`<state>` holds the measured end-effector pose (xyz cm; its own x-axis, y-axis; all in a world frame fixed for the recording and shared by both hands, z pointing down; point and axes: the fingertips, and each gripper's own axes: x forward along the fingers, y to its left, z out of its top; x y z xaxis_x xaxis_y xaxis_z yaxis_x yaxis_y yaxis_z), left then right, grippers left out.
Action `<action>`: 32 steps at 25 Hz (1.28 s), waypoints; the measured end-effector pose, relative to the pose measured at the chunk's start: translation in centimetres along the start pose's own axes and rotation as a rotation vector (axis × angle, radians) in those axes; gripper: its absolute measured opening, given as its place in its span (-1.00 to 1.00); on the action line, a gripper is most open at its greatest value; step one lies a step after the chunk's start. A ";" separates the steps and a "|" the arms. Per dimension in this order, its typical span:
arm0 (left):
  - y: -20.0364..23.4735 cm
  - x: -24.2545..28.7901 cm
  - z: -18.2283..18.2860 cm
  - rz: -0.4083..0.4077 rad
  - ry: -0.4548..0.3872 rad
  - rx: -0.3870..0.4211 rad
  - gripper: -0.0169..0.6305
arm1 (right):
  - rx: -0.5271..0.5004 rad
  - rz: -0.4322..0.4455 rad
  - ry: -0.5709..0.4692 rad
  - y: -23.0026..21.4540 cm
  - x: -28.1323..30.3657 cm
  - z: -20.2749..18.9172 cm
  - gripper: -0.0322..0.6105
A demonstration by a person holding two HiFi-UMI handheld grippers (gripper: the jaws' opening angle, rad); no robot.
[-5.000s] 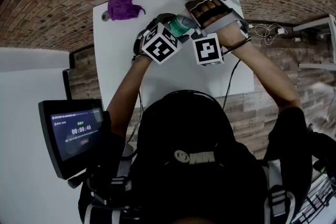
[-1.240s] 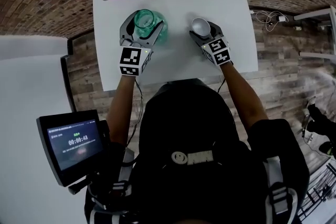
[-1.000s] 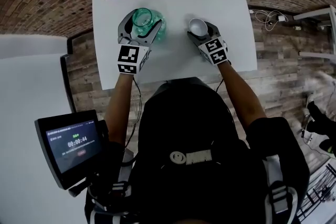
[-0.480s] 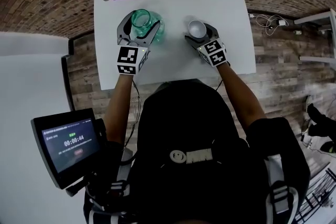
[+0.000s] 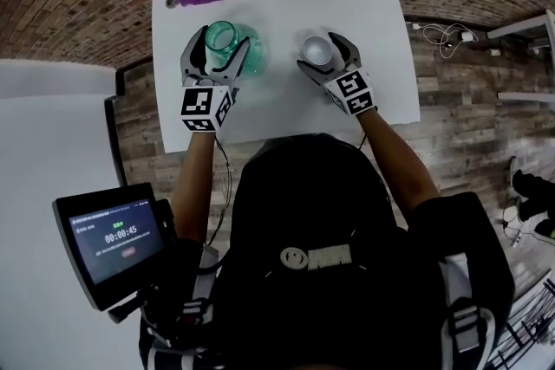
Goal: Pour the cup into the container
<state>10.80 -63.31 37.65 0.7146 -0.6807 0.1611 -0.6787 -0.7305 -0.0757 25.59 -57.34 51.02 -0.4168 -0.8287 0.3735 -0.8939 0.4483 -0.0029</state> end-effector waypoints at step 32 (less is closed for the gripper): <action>-6.2 -9.1 3.0 0.144 -0.072 -0.052 -0.94 | -0.102 0.038 -0.307 8.6 -11.2 11.0 -0.88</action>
<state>9.03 -52.81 33.70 0.6185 -0.7816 0.0813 -0.7814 -0.6227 -0.0415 20.76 -47.87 36.62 -0.4936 -0.8662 0.0775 -0.8622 0.4991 0.0869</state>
